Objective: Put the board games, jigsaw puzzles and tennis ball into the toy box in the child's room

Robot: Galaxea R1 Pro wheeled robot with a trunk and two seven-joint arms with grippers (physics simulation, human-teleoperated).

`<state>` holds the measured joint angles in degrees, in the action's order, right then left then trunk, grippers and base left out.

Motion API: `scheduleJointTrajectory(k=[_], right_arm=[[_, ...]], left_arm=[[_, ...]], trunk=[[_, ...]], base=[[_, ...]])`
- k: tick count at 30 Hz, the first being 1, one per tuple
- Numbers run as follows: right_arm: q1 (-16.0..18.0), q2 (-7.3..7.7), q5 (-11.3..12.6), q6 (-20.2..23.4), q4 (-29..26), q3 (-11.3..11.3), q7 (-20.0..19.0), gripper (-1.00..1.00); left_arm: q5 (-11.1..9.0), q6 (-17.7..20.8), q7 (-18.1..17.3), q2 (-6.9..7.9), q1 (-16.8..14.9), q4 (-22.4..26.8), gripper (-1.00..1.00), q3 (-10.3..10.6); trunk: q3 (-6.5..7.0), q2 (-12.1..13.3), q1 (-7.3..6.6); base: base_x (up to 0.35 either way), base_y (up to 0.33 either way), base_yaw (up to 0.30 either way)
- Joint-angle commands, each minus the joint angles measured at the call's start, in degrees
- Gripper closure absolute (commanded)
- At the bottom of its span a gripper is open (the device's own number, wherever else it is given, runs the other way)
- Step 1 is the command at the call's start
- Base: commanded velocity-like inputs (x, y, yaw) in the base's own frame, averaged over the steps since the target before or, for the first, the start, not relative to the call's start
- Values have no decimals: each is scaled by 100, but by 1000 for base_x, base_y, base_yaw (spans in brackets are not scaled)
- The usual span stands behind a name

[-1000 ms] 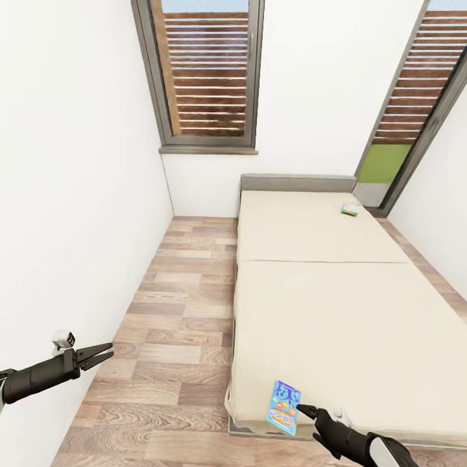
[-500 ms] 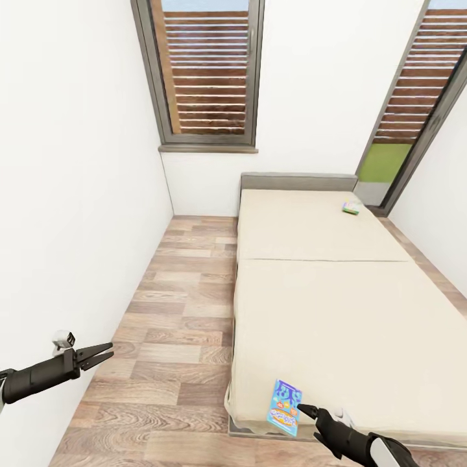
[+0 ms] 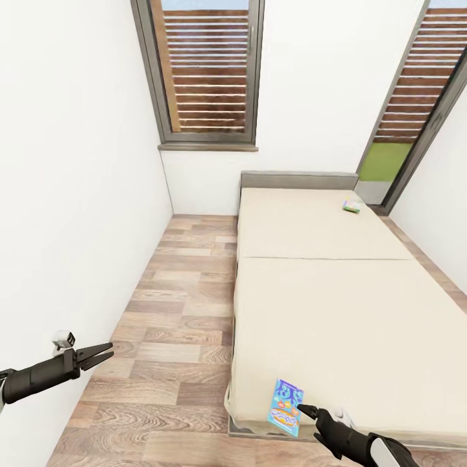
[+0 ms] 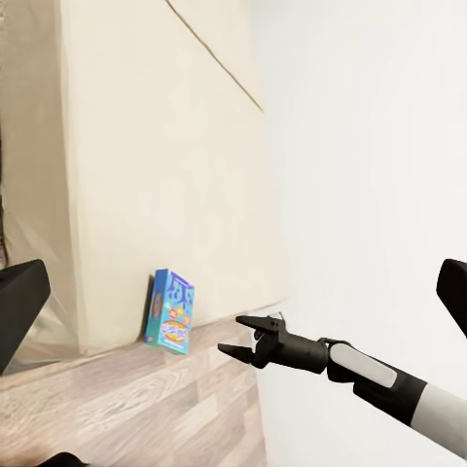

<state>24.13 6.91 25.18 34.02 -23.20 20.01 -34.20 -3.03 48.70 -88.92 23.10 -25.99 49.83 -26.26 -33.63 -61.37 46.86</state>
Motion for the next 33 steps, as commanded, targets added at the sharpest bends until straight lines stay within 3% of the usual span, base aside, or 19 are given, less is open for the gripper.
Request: scheduleJointTrajectory(k=[1,5,19,33], right_arm=[[4,-1,14,44,-1,29,-7,-100],[4,2,13,57,0,29,-8,-100],[4,4,13,79,-3,29,-11,-100],[4,9,13,79,-2,22,-36,-100]], left_arm=[[4,60,-23,1,-3,0,-100,-1],[4,60,-22,1,-3,0,-100,-2],[4,57,-28,2,-3,0,-100,-1],[4,59,-28,1,-3,0,-100,4]], trunk=[[-23,-45,23],[-95,-205,111],[-95,-205,111],[-95,-205,111]], base=[[0,0,0],[0,0,0],[-5,0,0],[-116,0,0]])
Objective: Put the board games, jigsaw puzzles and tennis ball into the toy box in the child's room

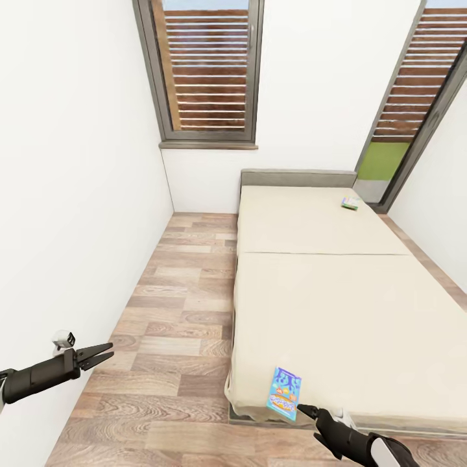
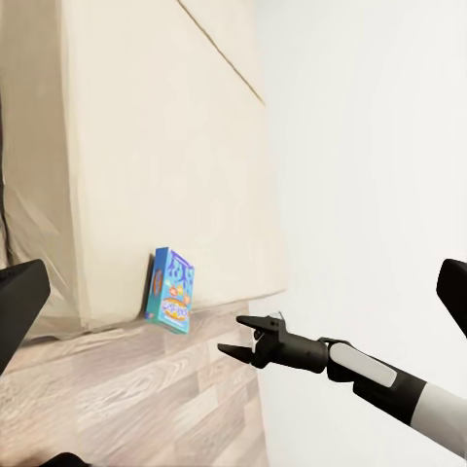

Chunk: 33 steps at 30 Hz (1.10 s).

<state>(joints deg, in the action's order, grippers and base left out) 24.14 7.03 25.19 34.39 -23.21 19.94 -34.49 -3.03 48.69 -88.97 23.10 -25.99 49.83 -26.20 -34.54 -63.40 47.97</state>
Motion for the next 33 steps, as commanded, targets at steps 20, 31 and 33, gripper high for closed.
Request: scheduleJointTrajectory(k=[20,31,33], right_arm=[[3,-8,13,0,-2,30,-55,-100],[3,12,74,-9,-6,46,-154,-100],[3,14,83,-8,-6,49,-225,-100]], left_arm=[[5,62,-16,-1,-3,0,-100,104],[5,62,-13,-3,-3,0,-100,115],[5,62,-12,-5,-3,0,-100,115]], trunk=[[-5,-3,0],[-131,-284,154],[-166,-364,197]], base=[[-4,0,0],[0,0,0],[0,0,0]])
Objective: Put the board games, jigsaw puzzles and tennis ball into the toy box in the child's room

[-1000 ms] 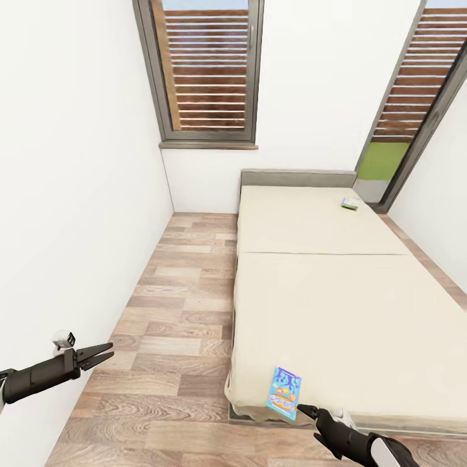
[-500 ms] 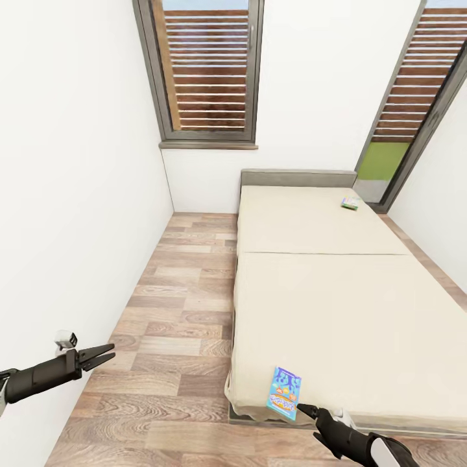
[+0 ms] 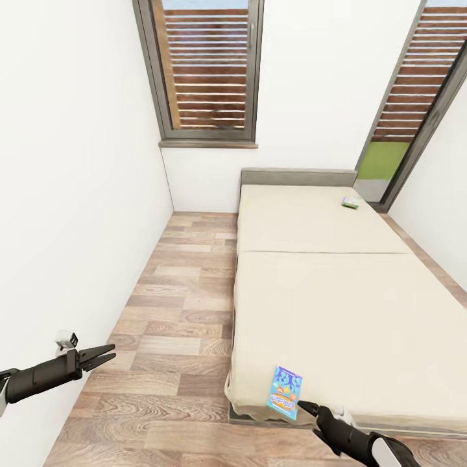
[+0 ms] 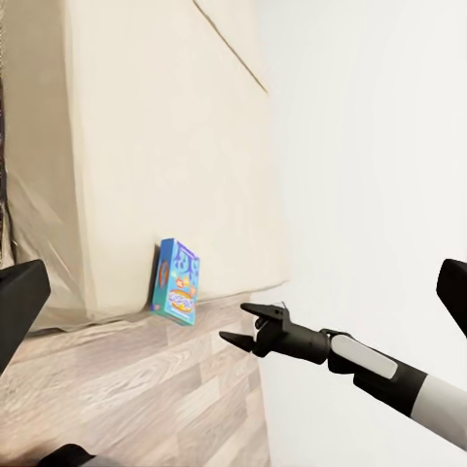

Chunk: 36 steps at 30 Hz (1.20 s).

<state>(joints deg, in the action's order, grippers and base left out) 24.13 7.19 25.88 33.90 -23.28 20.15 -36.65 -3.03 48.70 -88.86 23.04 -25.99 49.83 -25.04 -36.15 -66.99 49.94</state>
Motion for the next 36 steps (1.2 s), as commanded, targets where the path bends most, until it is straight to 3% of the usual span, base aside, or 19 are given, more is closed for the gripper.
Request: scheduleJointTrajectory(k=[1,11,36], right_arm=[[4,-1,20,43,0,29,-99,-100],[4,76,40,77,-1,39,-601,-100],[4,98,48,384,5,50,-643,-100]], left_arm=[[4,60,-25,1,-3,0,-100,-1],[9,66,-17,7,-3,0,-100,0],[12,146,-26,11,-3,0,-100,8]], trunk=[[-23,-45,23],[-203,-446,242],[-652,-1448,791]], base=[[0,0,0],[0,0,0],[0,0,0]])
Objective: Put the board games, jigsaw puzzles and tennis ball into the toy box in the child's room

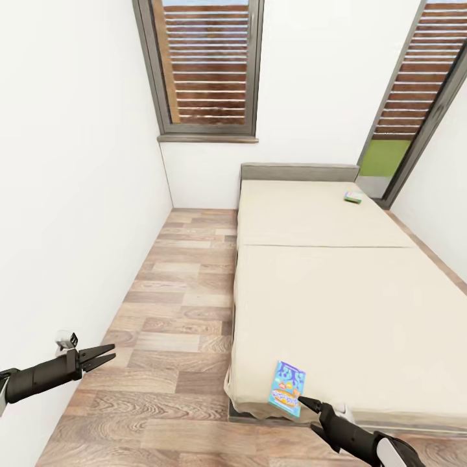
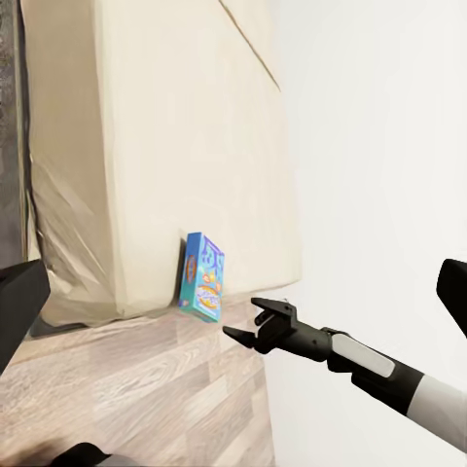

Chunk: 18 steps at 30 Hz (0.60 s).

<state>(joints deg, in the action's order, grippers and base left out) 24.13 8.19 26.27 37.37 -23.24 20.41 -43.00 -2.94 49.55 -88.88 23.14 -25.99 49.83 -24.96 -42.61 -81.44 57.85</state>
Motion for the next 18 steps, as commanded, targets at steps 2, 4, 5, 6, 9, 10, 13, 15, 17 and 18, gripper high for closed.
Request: scheduleJointTrajectory(k=[2,4,5,6,9,10,13,15,17,18], right_arm=[[4,-2,10,48,0,24,-8,-100],[4,-2,11,58,2,24,-8,-100],[4,-2,13,60,2,24,-8,-100],[4,-2,14,62,2,24,-8,-100],[4,-2,17,66,2,24,2,-100],[4,-2,17,66,2,24,6,-100],[4,-6,18,67,2,24,21,-100],[4,-8,18,70,1,26,27,-100],[4,-9,18,71,0,28,31,-100],[4,-9,17,70,-4,30,36,-100]], left_arm=[[4,61,-24,1,-3,0,-100,-1],[4,62,-24,-1,-3,0,-100,-1],[4,63,-24,-1,-3,0,-100,-1],[4,63,-24,-1,-3,0,-100,-1],[4,65,-24,-1,-3,0,-100,-1],[4,64,-24,-1,-3,0,-100,-1],[4,64,-24,0,-2,0,-100,-1],[4,65,-24,1,-2,0,-100,-1],[2,66,-26,1,-2,0,-100,-1],[0,66,-28,3,-2,0,-100,-2]], trunk=[[-41,-84,44],[-77,-164,88],[-95,-204,110],[-113,-244,132],[-166,-365,198],[-184,-405,220],[-238,-525,286],[-274,-605,330],[-310,-686,374],[-328,-726,396]], base=[[-24,0,0],[-120,0,0],[-176,0,0],[-167,0,0],[-113,0,0],[-60,0,0],[-37,0,0],[-18,0,0],[-11,0,0],[-6,0,0]])
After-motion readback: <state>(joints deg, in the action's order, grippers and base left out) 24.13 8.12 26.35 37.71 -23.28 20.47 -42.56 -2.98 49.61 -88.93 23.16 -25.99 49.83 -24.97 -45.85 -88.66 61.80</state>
